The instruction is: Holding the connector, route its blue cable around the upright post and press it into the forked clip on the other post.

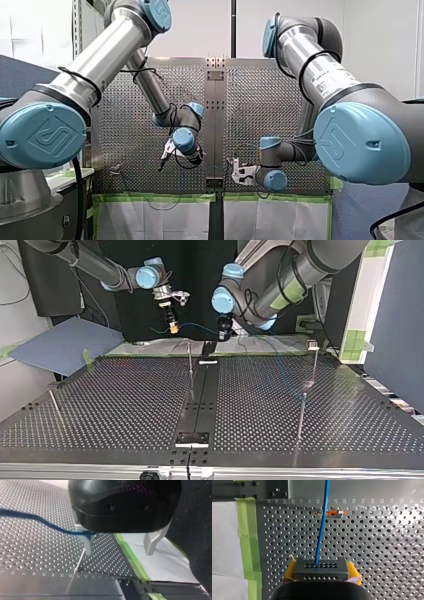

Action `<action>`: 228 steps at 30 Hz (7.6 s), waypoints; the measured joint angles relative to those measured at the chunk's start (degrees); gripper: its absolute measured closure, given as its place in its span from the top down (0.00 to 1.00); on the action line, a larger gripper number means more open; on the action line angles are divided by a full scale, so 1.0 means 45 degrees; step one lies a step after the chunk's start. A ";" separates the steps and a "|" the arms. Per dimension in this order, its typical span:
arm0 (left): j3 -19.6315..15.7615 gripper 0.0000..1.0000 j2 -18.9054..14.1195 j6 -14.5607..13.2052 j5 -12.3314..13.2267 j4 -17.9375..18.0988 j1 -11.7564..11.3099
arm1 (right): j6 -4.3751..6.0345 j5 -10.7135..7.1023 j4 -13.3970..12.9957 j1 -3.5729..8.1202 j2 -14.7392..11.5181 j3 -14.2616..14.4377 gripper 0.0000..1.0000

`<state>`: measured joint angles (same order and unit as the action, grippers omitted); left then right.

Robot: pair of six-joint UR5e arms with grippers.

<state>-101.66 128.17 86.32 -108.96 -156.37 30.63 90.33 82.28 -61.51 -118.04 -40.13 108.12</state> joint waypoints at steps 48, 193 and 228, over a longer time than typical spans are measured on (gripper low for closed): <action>0.2356 1.00 0.2549 0.2597 0.0128 -0.0090 0.0999 | -0.0088 0.0092 0.0062 0.0184 0.0000 0.0000 0.06; 0.3331 0.00 0.3102 0.4071 -0.0177 0.1039 0.1029 | -0.0064 0.0001 0.0811 0.2346 0.0000 -0.1547 0.06; 0.3910 0.00 0.3644 0.4456 0.0287 0.0778 0.0614 | -0.0008 -0.0086 0.0787 0.2565 0.0086 -0.1568 0.09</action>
<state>-84.06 144.57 106.38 -107.67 -152.87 33.40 90.29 81.89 -57.97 -106.50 -39.74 101.06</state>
